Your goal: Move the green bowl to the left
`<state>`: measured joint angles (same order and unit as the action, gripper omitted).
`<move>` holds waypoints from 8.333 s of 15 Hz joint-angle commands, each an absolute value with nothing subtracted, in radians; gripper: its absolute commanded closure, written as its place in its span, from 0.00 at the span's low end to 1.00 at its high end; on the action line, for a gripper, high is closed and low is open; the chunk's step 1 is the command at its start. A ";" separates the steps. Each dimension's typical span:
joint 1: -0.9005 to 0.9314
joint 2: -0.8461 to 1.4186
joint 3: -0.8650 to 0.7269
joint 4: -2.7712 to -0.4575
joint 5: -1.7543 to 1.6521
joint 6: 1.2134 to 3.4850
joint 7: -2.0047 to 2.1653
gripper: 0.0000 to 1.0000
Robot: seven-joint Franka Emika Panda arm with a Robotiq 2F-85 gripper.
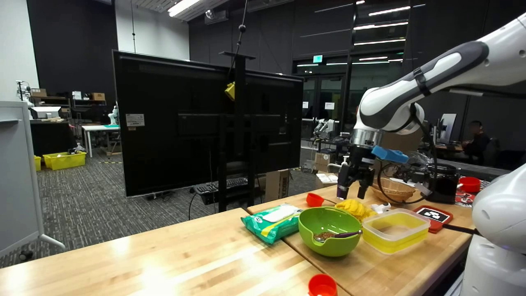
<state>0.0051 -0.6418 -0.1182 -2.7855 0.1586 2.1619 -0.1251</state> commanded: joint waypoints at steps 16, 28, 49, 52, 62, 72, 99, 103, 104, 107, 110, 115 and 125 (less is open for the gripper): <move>0.023 -0.401 -0.097 -2.770 0.195 2.316 -0.091 0.00; 0.019 -0.339 -0.099 -2.715 0.198 2.304 -0.099 0.00; 0.021 -0.270 -0.098 -2.701 0.316 2.328 -0.146 0.93; 0.024 -0.272 -0.094 -2.685 0.310 2.309 -0.152 1.00; 0.043 -0.291 -0.069 -2.622 0.298 2.228 -0.165 0.98; 0.070 -0.342 -0.045 -2.579 0.314 2.212 -0.190 0.98; 0.175 -0.055 0.068 -2.229 0.372 2.140 -0.333 0.98; 0.173 0.015 0.104 -2.171 0.381 2.135 -0.322 0.98; 0.172 0.032 0.113 -2.160 0.385 2.137 -0.322 0.98; 0.173 0.083 0.141 -2.125 0.399 2.142 -0.308 0.98; 0.175 0.126 0.169 -2.101 0.409 2.148 -0.296 0.98; 0.177 0.187 0.207 -2.075 0.405 2.190 -0.277 0.98; 0.180 0.219 0.248 -2.124 0.380 2.432 -0.282 0.98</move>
<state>0.1787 0.2390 0.2345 -2.0965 0.3759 2.3330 -0.2870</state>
